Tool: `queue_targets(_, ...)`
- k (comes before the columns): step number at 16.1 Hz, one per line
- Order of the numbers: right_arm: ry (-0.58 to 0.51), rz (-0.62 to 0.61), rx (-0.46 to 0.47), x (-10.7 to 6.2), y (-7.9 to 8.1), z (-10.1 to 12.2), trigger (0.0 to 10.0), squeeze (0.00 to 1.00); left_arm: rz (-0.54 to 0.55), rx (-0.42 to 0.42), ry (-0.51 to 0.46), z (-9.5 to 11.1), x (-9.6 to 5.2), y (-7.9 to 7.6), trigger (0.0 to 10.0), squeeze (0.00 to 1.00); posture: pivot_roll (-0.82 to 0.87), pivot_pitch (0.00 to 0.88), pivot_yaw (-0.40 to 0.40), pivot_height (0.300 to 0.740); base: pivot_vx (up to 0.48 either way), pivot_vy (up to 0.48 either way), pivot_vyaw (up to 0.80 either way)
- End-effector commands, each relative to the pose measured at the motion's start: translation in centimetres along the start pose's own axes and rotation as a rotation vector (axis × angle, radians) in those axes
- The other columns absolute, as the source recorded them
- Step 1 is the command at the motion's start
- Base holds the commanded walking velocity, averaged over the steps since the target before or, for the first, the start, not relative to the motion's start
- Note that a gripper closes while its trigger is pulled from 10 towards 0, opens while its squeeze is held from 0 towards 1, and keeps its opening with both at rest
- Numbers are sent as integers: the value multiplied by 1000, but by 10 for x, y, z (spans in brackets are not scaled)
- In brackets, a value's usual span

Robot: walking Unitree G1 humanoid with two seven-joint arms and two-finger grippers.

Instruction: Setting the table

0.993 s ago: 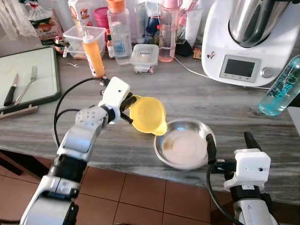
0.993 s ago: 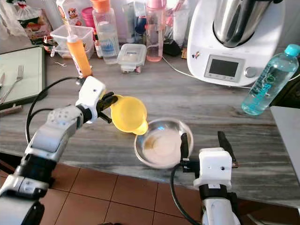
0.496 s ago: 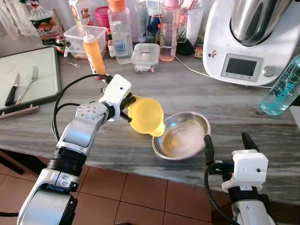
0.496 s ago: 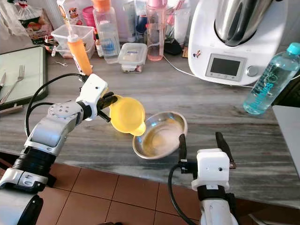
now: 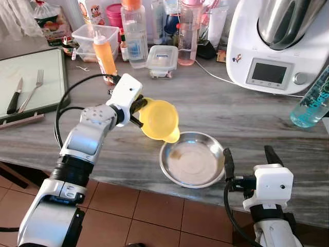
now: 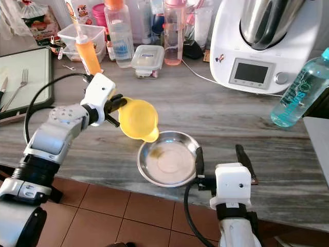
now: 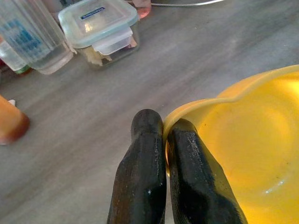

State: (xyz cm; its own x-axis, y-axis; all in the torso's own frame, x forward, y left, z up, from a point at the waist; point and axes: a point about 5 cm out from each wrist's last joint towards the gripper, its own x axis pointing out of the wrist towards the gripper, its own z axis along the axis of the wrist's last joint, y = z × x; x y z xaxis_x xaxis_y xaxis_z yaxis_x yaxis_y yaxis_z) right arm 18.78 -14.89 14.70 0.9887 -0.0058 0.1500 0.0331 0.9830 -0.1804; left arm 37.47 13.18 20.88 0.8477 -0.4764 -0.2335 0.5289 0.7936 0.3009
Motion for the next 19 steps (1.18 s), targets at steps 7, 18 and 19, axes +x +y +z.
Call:
queue_targets(7, 58, 88, 43, -11, 1, -8, 10000, 0, -75, 120, 50, 8, -4, 14, 10000, 0, 90, 103, 44, 740, 0, 0, 0)
queue_targets(18, 63, 108, 59, -13, 7, -8, 10000, 0, -121, 231, 78, 11, -2, 23, 10000, 765, 81, 108, 49, 740, 0, 0, 0)
queue_targets(19, 63, 108, 59, -13, 8, -8, 10000, 0, -114, 221, 66, 14, -2, 23, 10000, 761, 81, 108, 49, 740, 0, 0, 0)
